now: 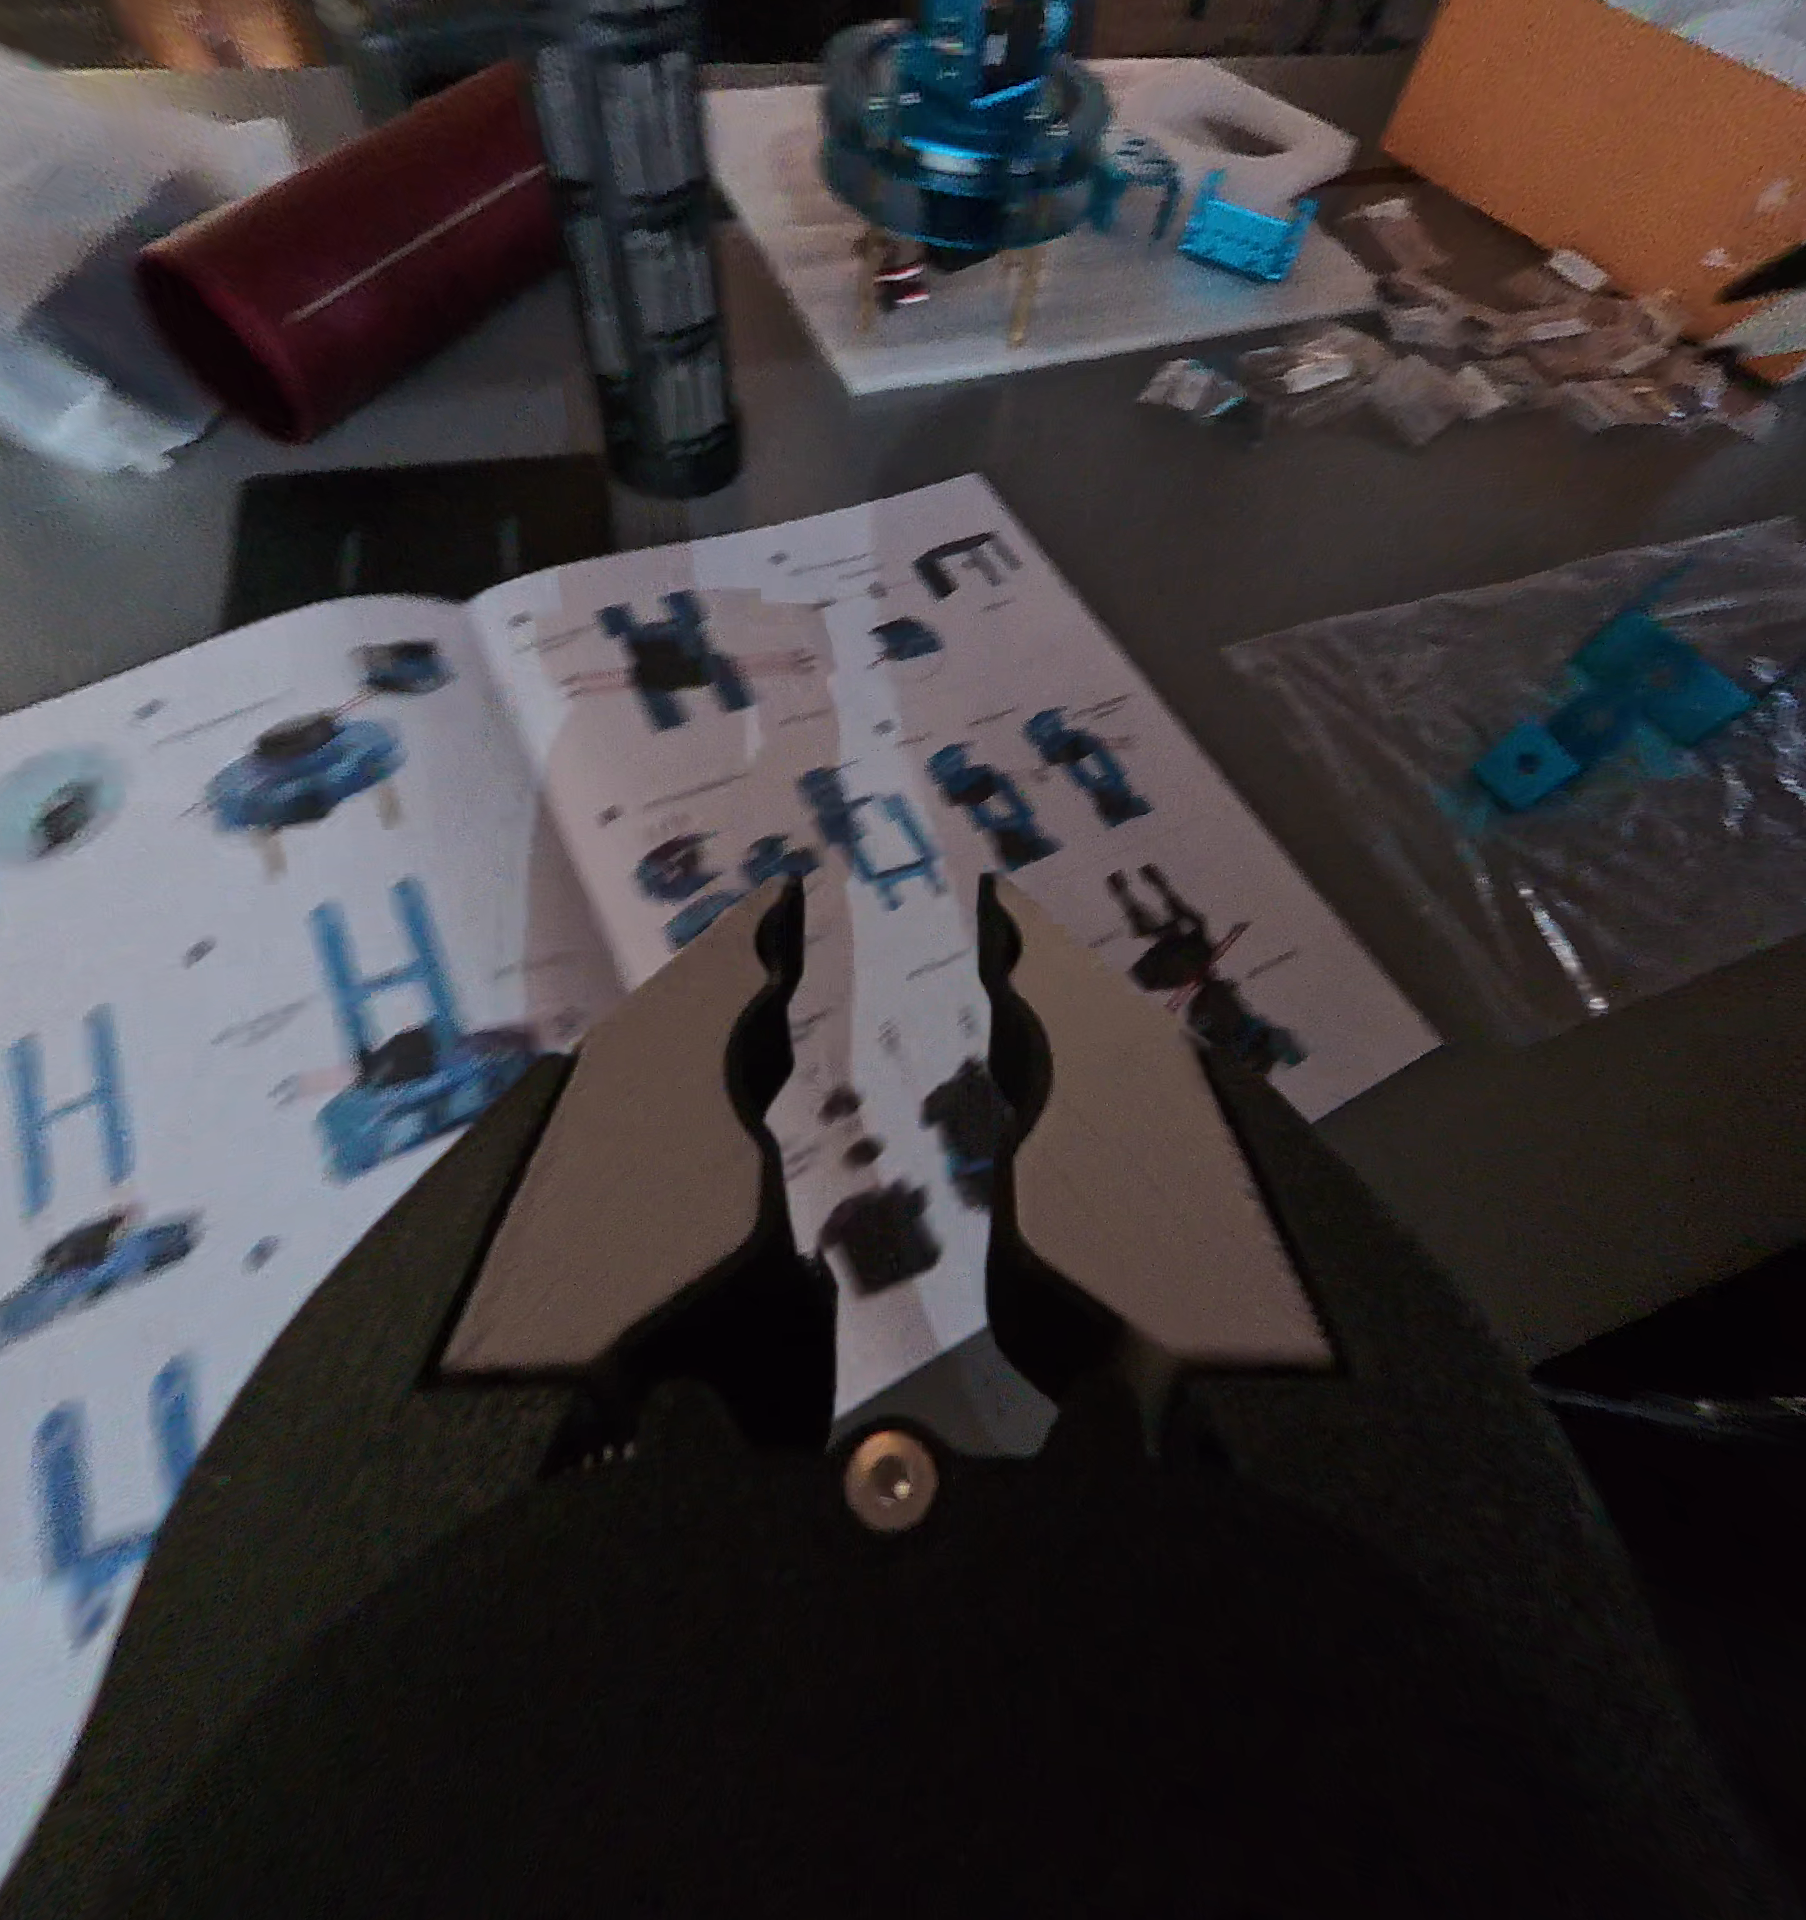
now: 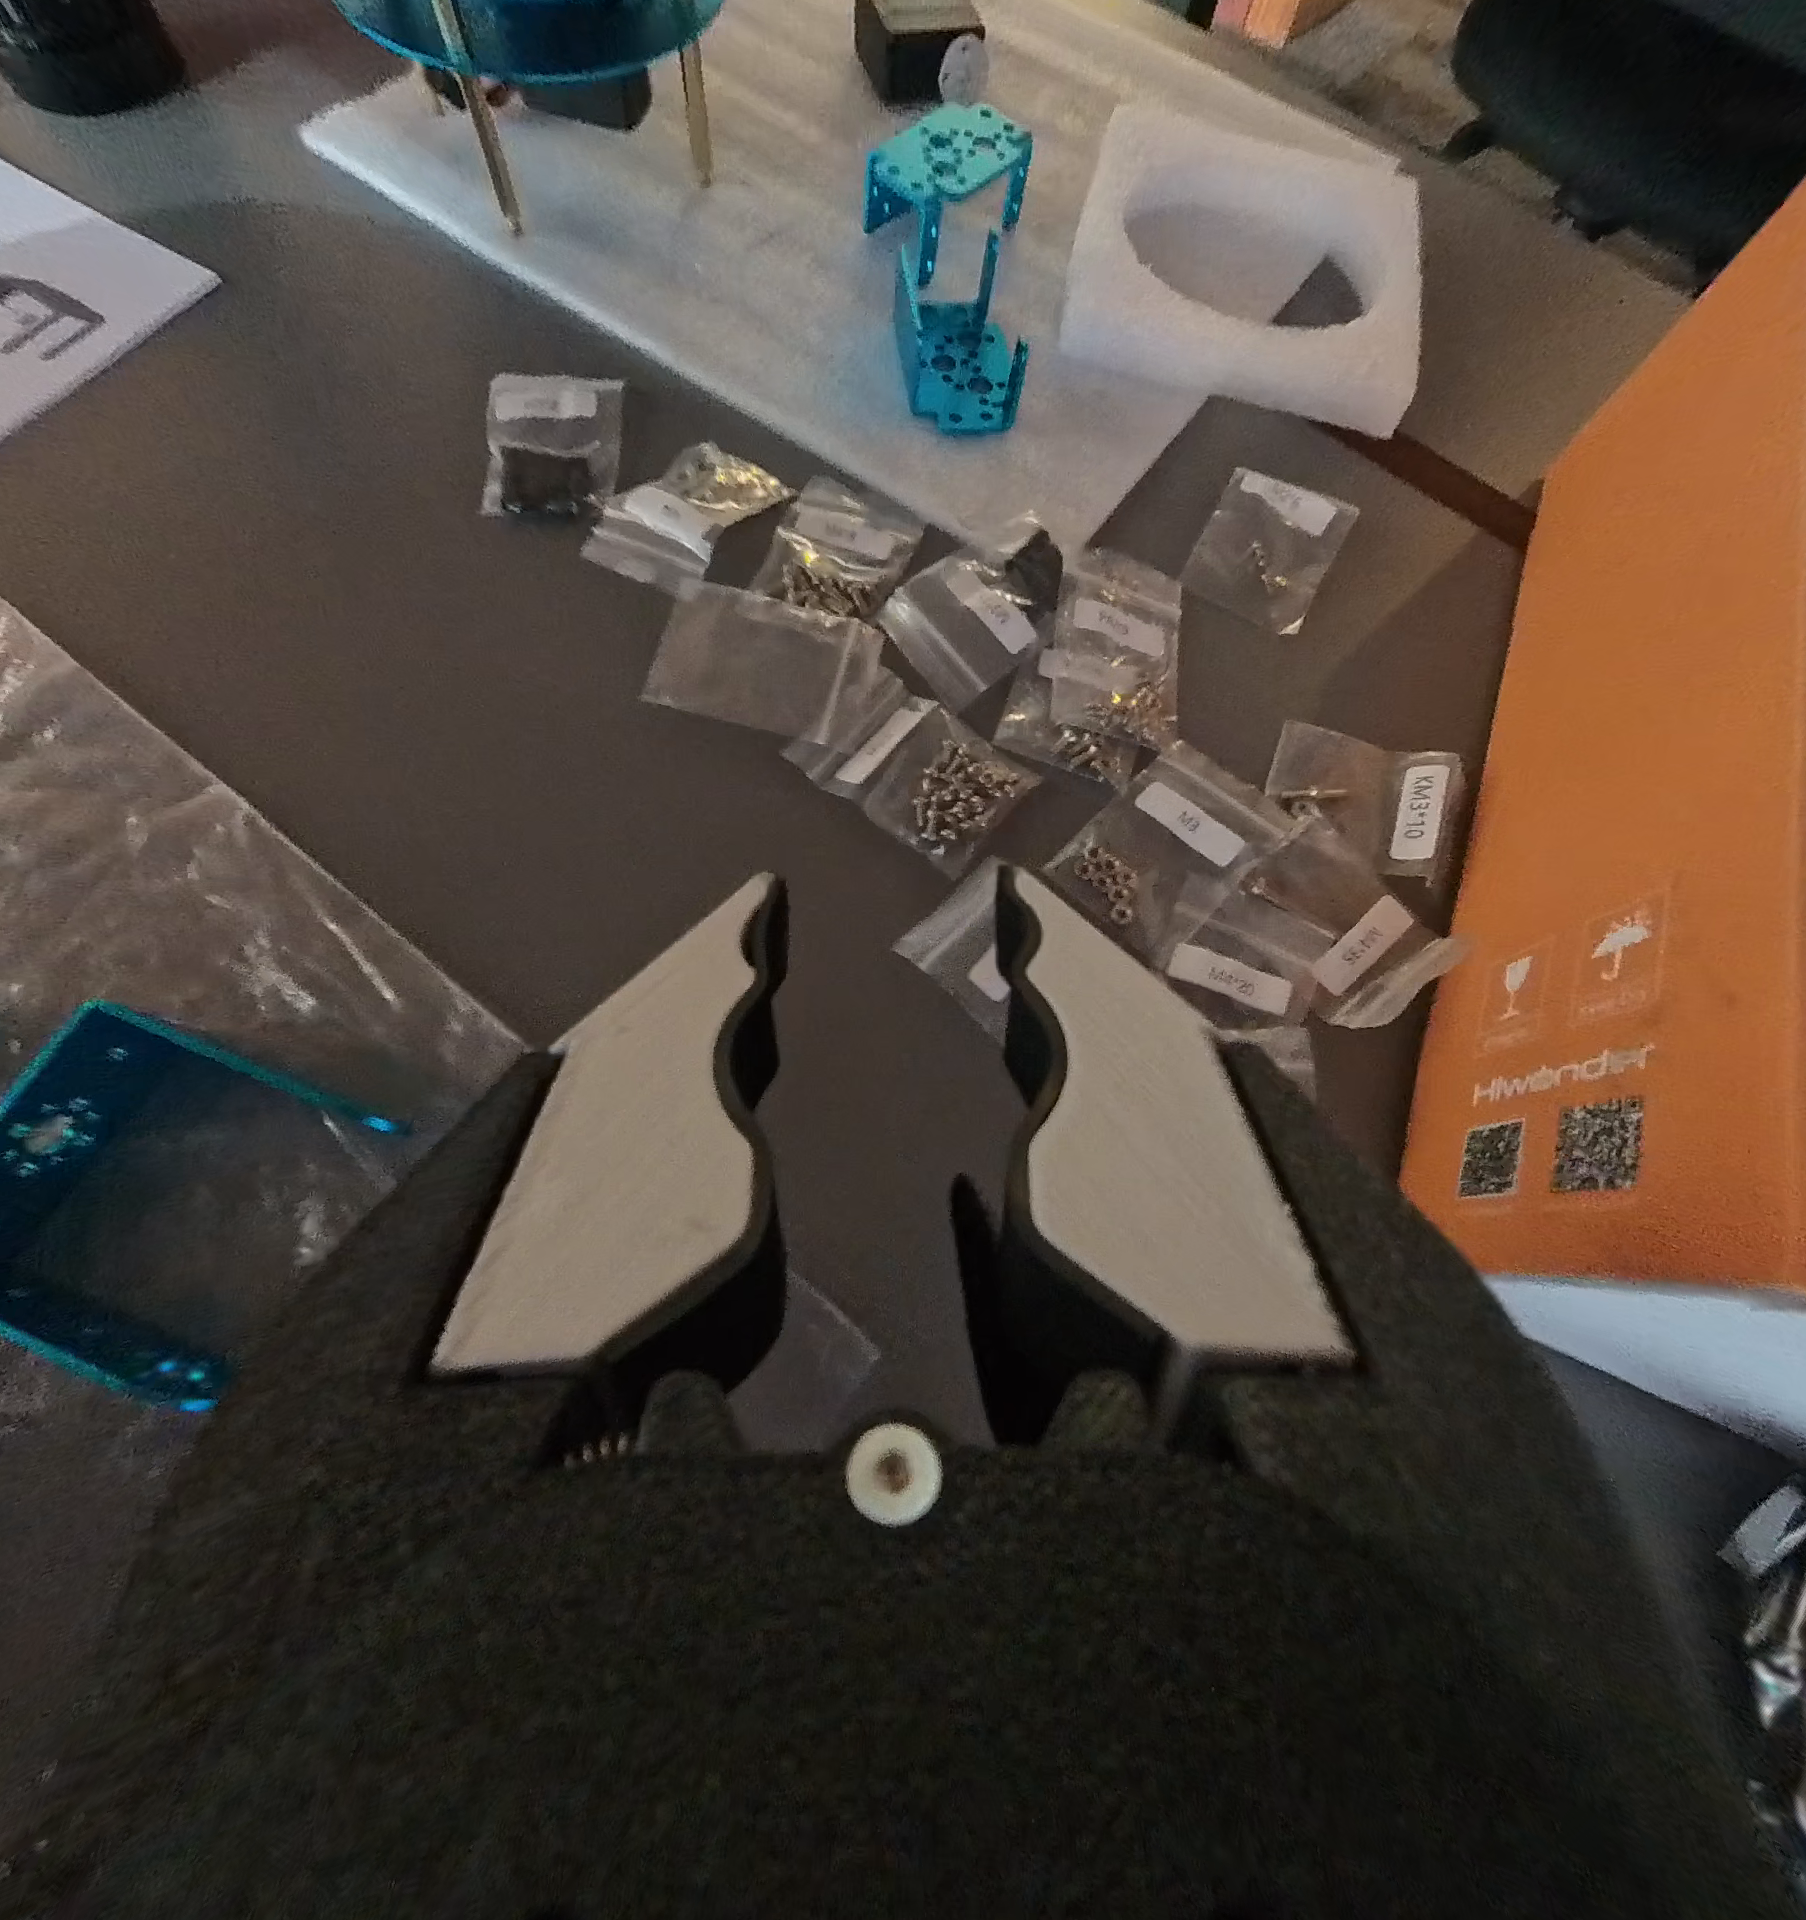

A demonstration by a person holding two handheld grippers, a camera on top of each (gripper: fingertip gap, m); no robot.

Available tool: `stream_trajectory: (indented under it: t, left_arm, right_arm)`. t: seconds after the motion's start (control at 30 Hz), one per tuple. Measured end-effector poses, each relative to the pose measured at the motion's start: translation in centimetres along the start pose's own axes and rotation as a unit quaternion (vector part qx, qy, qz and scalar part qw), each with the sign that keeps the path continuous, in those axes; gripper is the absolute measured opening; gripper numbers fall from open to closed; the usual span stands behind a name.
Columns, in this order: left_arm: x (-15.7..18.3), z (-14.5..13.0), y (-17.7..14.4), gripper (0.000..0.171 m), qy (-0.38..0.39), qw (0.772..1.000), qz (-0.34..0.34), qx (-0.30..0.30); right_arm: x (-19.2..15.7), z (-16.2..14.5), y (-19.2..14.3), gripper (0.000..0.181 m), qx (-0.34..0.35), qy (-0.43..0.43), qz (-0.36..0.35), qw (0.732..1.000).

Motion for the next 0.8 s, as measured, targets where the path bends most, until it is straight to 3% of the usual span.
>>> stream_trajectory:
  t: [0.07, 0.13, 0.2, 0.23, 0.33, 0.5, 0.67, 0.73, 0.8]
  left_arm:
    - [2.4, 1.7, 2.1, 0.037, 0.027, 0.999, -0.038, 0.000]
    - [5.5, 3.0, 4.2, 0.037, 0.061, 0.995, -0.085, 0.003]
    - [9.2, 4.1, 6.4, 0.040, 0.098, 0.984, -0.147, 0.001]
    - [11.1, 4.5, 7.4, 0.041, 0.121, 0.976, -0.179, -0.002]
    - [16.0, 4.9, 9.8, 0.041, 0.190, 0.944, -0.268, -0.013]
    - [19.2, 4.9, 13.3, 0.042, 0.259, 0.909, -0.324, -0.039]
    - [20.5, 3.6, 14.6, 0.041, 0.335, 0.878, -0.334, -0.070]
    - [20.6, 3.1, 14.9, 0.029, 0.354, 0.873, -0.326, -0.082]
    - [20.7, 3.2, 14.9, 0.023, 0.355, 0.876, -0.317, -0.077]
  right_arm:
    - [0.0, -0.5, 0.1, 0.039, -0.014, 0.002, 0.026, 1.000]
    - [-3.3, -1.9, -1.2, 0.037, -0.033, -0.007, 0.145, 0.989]
    - [-8.1, -4.6, -3.8, 0.040, -0.070, -0.034, 0.280, 0.957]
    - [-9.7, -6.2, -4.9, 0.038, -0.093, -0.064, 0.307, 0.945]
    - [-11.6, -8.8, -6.0, 0.037, -0.090, -0.138, 0.273, 0.948]
    - [-11.9, -9.3, -4.8, 0.027, -0.096, -0.170, 0.242, 0.951]
    - [-11.7, -10.1, -3.6, 0.014, -0.134, -0.214, 0.218, 0.943]
    - [-12.1, -9.5, -3.3, 0.001, -0.125, -0.218, 0.222, 0.942]
    - [-12.2, -8.6, -2.9, 0.001, -0.110, -0.218, 0.218, 0.945]
Point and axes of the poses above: each gripper's, where its closed fingertips meet, y out along the fingers, z out of its top, x = y × z across the jaws, the point moved 3 cm from there along -y, back along the fingers, and after that the axes turned 14 degrees about y, right-handed, at the moved point
